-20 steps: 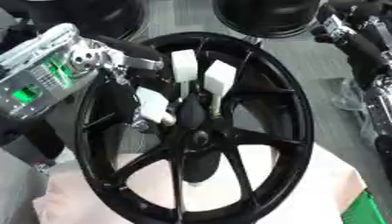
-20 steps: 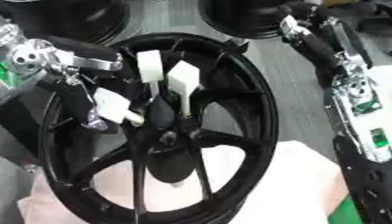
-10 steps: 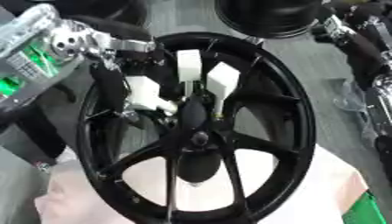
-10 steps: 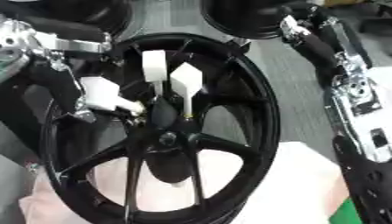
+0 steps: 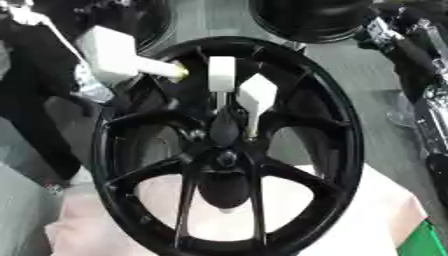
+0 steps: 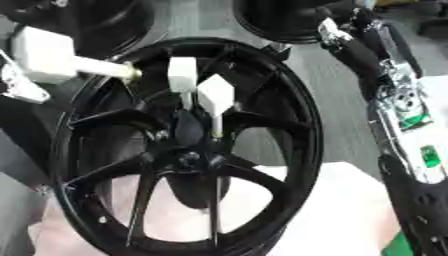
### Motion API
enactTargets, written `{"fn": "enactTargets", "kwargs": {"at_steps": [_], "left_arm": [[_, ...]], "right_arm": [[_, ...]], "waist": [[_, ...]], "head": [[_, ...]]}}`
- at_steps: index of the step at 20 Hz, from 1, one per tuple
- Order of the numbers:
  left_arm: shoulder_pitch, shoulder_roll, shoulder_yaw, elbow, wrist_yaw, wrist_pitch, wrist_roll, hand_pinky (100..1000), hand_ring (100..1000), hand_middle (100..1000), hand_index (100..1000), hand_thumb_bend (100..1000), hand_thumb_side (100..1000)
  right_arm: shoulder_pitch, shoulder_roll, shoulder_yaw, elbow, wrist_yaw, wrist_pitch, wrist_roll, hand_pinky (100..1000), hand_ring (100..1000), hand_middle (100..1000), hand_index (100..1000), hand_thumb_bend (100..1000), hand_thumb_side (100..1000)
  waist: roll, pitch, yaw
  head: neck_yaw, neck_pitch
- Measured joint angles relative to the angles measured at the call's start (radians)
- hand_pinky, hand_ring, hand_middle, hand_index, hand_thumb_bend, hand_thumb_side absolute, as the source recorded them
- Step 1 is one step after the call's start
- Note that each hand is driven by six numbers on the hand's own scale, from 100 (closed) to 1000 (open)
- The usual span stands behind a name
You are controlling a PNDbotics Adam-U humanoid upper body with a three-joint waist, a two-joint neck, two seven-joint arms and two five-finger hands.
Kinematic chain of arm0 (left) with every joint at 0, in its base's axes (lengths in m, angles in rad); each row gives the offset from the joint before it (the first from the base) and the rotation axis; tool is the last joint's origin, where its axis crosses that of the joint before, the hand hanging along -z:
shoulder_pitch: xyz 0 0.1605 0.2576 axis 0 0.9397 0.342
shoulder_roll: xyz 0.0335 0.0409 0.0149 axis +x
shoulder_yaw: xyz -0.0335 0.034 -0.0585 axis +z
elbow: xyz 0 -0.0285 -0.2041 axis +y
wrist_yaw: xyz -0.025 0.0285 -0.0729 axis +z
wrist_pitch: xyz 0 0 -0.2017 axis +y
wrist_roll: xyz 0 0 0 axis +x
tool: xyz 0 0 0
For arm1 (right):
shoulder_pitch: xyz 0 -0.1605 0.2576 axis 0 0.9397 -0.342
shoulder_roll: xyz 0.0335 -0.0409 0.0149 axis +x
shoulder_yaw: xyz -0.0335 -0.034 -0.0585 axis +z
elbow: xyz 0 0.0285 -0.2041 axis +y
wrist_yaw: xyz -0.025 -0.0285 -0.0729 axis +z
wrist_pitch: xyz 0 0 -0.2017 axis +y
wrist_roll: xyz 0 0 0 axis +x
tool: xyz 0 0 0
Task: Pull the pin out of the wheel hub.
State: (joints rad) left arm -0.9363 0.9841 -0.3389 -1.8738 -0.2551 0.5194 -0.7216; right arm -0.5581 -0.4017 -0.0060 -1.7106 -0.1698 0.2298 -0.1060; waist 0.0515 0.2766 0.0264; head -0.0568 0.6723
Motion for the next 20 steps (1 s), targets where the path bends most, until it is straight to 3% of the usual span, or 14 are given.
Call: {"fn": "enactTargets", "kwargs": {"at_steps": [3,6,7,8,9,10,11,12,14,15,16,17,20], "left_arm": [[0.082,0.064,0.082,0.065,-0.011,0.046,0.046,386,371,364,358,597,100],[0.164,0.089,0.165,0.143,-0.037,0.095,0.095,534,471,465,469,516,100],[0.192,0.09,0.191,0.171,-0.041,0.108,0.108,623,543,525,545,492,100],[0.219,0.09,0.212,0.198,-0.041,0.117,0.117,820,718,628,666,555,100],[0.247,0.09,0.228,0.226,-0.041,0.119,0.119,889,790,751,756,685,254],[0.275,0.09,0.242,0.254,-0.04,0.119,0.119,933,854,826,835,771,470],[0.302,0.09,0.255,0.282,-0.04,0.117,0.117,935,859,832,842,783,495],[0.328,0.09,0.267,0.308,-0.041,0.115,0.116,947,877,858,876,856,674],[0.378,0.09,0.299,0.347,-0.051,0.102,0.123,940,873,861,887,903,979],[0.397,0.09,0.316,0.36,-0.059,0.092,0.131,940,873,861,887,903,979],[0.407,0.09,0.333,0.368,-0.069,0.083,0.141,888,835,829,854,678,1000],[0.407,0.089,0.351,0.37,-0.082,0.079,0.154,848,802,797,815,481,965],[0.373,0.077,0.406,0.341,-0.11,0.092,0.194,840,796,791,807,464,945]], "right_arm": [[0.004,-0.006,-0.01,0.0,-0.003,-0.001,-0.012,750,676,703,752,244,418],[0.004,-0.011,-0.018,0.0,-0.004,-0.002,-0.02,750,676,704,752,242,418],[0.004,-0.012,-0.019,0.0,-0.006,-0.003,-0.021,750,676,705,752,242,417],[0.004,-0.013,-0.019,0.0,-0.007,-0.004,-0.023,750,676,705,752,241,421],[0.004,-0.014,-0.019,-0.001,-0.009,-0.004,-0.023,750,676,705,752,241,417],[0.004,-0.014,-0.019,-0.001,-0.01,-0.004,-0.024,750,676,705,752,241,417],[0.004,-0.014,-0.019,-0.001,-0.01,-0.004,-0.024,750,676,705,752,242,417],[0.004,-0.014,-0.019,-0.001,-0.011,-0.003,-0.024,751,677,706,752,241,418],[0.004,-0.014,-0.018,-0.001,-0.011,-0.003,-0.023,751,676,706,752,242,417],[0.003,-0.014,-0.018,-0.001,-0.011,-0.003,-0.023,751,676,706,752,242,417],[0.003,-0.013,-0.018,-0.001,-0.011,-0.003,-0.023,751,677,706,752,242,416],[0.003,-0.013,-0.018,-0.001,-0.011,-0.003,-0.023,751,677,706,752,241,415],[0.003,-0.013,-0.018,-0.001,-0.011,-0.003,-0.023,751,677,706,752,241,415]], "waist": [[-0.006,0.003,0.014],[-0.008,0.004,0.017],[-0.008,0.004,0.017],[-0.008,0.005,0.016],[-0.008,0.005,0.012],[-0.009,0.005,0.008],[-0.009,0.005,0.003],[-0.008,0.005,-0.001],[-0.008,0.005,-0.009],[-0.008,0.005,-0.01],[-0.008,0.004,-0.012],[-0.008,0.004,-0.013],[-0.008,0.004,-0.013]], "head": [[-0.009,-0.002],[-0.014,-0.003],[-0.015,-0.003],[-0.015,-0.004],[-0.015,-0.007],[-0.014,-0.007],[-0.011,-0.008],[-0.008,-0.008],[-0.001,-0.008],[0.002,-0.008],[0.004,-0.008],[0.005,-0.007],[0.006,-0.007]]}}
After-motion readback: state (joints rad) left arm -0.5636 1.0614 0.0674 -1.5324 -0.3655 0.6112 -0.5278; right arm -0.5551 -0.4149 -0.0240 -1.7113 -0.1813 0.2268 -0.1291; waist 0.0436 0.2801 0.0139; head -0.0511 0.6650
